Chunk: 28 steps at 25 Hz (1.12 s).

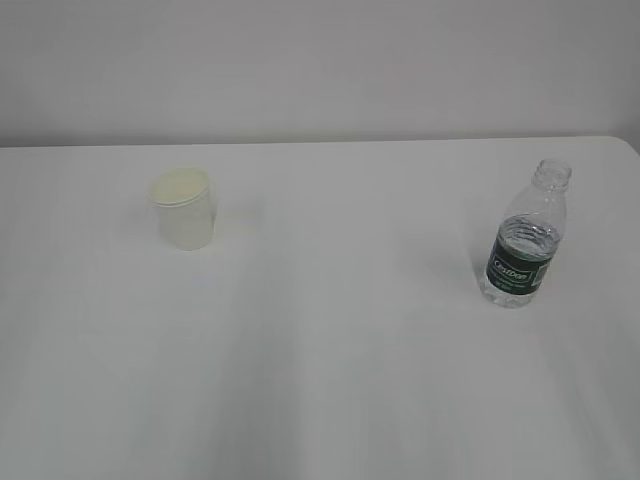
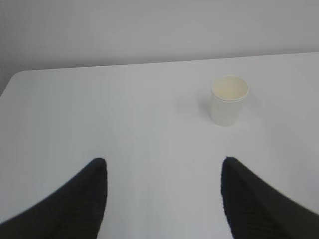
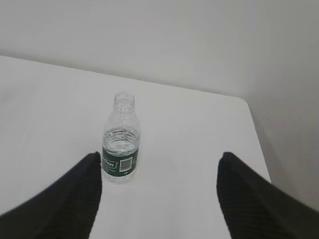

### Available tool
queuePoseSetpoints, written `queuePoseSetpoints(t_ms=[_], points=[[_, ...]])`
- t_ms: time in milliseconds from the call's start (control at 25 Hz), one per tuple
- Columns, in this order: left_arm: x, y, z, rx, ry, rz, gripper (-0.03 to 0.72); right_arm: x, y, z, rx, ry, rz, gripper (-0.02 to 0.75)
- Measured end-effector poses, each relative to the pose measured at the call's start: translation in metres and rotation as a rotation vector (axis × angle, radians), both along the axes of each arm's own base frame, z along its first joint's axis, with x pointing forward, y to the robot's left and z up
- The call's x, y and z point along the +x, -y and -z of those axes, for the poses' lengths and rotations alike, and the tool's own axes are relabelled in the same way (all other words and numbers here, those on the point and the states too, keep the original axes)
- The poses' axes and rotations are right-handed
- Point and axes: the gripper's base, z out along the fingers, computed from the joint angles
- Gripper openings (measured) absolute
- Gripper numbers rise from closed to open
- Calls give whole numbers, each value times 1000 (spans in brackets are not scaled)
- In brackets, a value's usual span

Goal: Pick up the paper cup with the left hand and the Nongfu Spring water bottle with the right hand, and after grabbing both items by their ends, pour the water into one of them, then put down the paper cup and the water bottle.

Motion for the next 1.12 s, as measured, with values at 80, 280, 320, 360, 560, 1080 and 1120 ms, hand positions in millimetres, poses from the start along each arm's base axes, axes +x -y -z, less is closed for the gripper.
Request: queuePoseSetpoints(t_ms=[80, 280, 320, 360, 560, 1080, 1120], points=[[4, 0, 0, 0, -4, 0, 514, 3, 0, 1, -8, -10, -2, 552], [10, 0, -1, 0, 9, 0, 514, 10, -1, 2, -14, -28, -5, 552], [12, 0, 0, 0, 5, 0, 514, 11, -1, 2, -14, -29, -5, 552], [13, 1, 0, 0, 4, 0, 514, 12, -1, 2, -15, -32, -6, 552], [19, 1, 1, 0, -7, 0, 514, 18, -2, 1, -15, -29, -8, 552], [32, 1, 4, 1, -28, 0, 514, 37, -4, 2, -16, -28, -16, 552], [33, 1, 4, 1, -28, 0, 514, 39, -5, 2, -16, -33, -16, 552]])
